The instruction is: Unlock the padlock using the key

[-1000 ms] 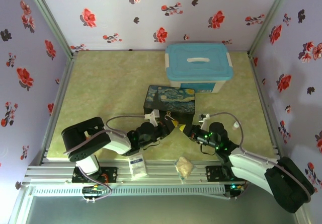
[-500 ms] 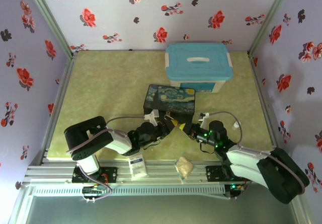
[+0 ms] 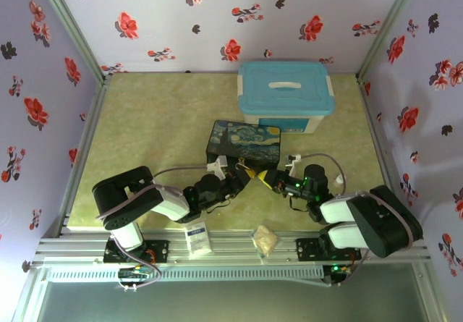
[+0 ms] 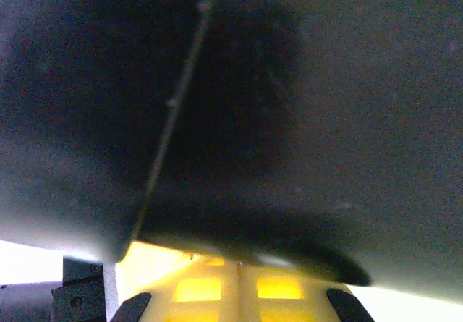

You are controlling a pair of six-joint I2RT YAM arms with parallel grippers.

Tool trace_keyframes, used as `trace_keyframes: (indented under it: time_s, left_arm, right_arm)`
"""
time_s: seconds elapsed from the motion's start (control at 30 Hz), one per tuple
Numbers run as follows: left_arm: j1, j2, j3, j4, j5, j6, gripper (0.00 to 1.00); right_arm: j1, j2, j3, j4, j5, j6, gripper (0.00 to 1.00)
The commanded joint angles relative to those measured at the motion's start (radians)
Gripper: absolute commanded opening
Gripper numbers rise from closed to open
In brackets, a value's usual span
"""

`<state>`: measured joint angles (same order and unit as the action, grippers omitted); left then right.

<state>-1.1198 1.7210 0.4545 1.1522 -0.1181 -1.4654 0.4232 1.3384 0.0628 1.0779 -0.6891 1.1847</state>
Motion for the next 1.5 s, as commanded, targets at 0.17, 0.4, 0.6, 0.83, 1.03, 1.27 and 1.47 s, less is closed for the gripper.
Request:
trace_keyframes:
  time_s: [0.17,0.4,0.6,0.83,1.03,1.27,1.47]
  left_arm:
    - [-0.006,-0.019,0.057,0.155,0.073,-0.003,0.00]
    - [-0.010,0.001,0.054,0.154,0.079,-0.016,0.00]
    - [-0.011,0.012,0.043,0.157,0.065,-0.011,0.00]
    - [-0.008,0.012,0.052,0.159,0.072,-0.013,0.00]
    - [-0.006,0.038,0.051,0.160,0.064,-0.032,0.00]
    - [-0.005,0.044,0.046,0.159,0.049,-0.038,0.00]
    - [-0.001,0.023,-0.008,0.113,-0.005,-0.038,0.00]
  right_arm:
    - [0.098,0.144,0.028,0.227,0.096,0.081,0.00]
    - [0.175,0.257,0.068,0.307,0.186,0.096,0.00]
    - [0.176,0.231,0.083,0.307,0.226,0.281,0.00]
    - [0.181,0.236,0.076,0.301,0.253,0.326,0.00]
    - [0.267,0.141,0.107,0.019,0.323,0.113,0.02]
    - [0.290,0.011,0.133,-0.232,0.372,0.013,0.20]
    - [0.297,-0.202,0.157,-0.667,0.434,-0.168,0.30]
